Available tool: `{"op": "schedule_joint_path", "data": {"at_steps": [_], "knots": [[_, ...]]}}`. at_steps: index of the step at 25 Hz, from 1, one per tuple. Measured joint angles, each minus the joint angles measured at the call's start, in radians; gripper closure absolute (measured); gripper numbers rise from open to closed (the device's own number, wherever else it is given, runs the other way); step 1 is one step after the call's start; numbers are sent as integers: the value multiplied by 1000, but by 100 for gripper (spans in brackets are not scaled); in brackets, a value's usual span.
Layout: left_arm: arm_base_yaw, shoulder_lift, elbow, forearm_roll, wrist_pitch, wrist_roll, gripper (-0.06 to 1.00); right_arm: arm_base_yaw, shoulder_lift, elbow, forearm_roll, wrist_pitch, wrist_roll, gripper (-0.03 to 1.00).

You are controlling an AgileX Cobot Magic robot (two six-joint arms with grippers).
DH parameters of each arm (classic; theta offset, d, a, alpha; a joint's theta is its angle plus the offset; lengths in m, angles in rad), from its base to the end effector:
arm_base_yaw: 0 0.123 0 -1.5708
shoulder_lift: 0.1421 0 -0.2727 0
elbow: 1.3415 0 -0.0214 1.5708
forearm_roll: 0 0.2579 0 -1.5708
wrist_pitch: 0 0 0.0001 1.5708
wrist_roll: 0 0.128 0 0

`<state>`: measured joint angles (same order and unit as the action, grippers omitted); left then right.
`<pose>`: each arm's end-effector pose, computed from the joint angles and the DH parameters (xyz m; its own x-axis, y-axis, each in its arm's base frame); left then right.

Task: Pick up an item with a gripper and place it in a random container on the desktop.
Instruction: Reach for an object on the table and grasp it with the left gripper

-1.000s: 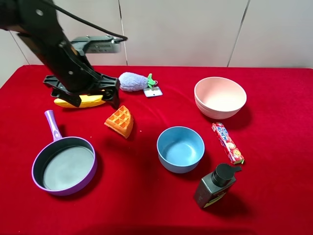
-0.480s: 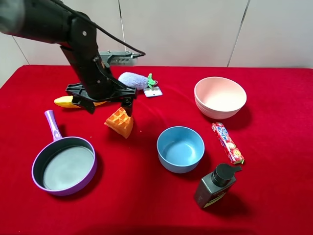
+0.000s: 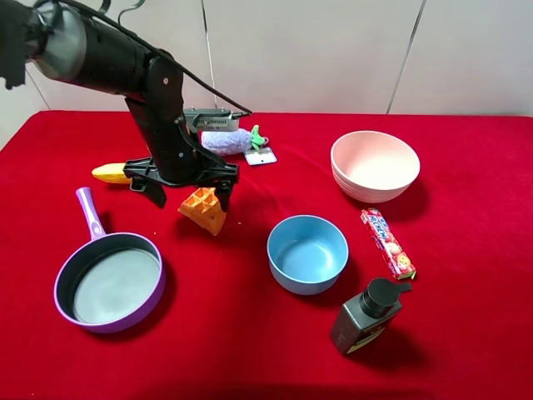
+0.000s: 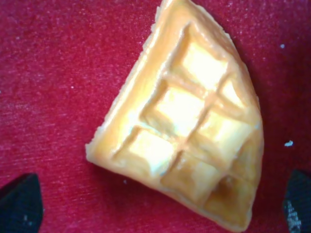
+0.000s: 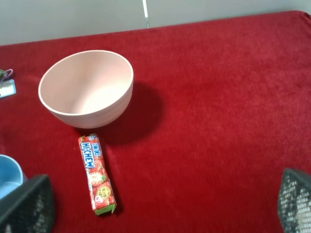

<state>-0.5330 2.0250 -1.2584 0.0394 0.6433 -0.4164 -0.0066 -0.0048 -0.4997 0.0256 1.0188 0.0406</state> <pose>0.3448 -0.1999 0.0792 -0.9626 0.1321 -0.2365 0.1528 0.9857 -0.0711 0.0484 0.0025 0.2689 -0.4142 0.0567 -0.9084 0.0091 0.9983 0.0582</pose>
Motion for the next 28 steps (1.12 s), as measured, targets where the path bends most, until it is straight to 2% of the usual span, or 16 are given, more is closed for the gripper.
{"op": "schedule_joint_path", "data": {"at_steps": [13,18,25,28], "knots": [[0,69,-1,-39,-72,-1,-5,0,0,0,0,0,0,28],[0,92,-2,-39,-123,-2,-5,0,0,0,0,0,0,28],[0,93,-2,-39,-138,-3,-5,0,0,0,0,0,0,28],[0,93,-2,-39,-140,-1,-1,0,0,0,0,0,0,28]]}}
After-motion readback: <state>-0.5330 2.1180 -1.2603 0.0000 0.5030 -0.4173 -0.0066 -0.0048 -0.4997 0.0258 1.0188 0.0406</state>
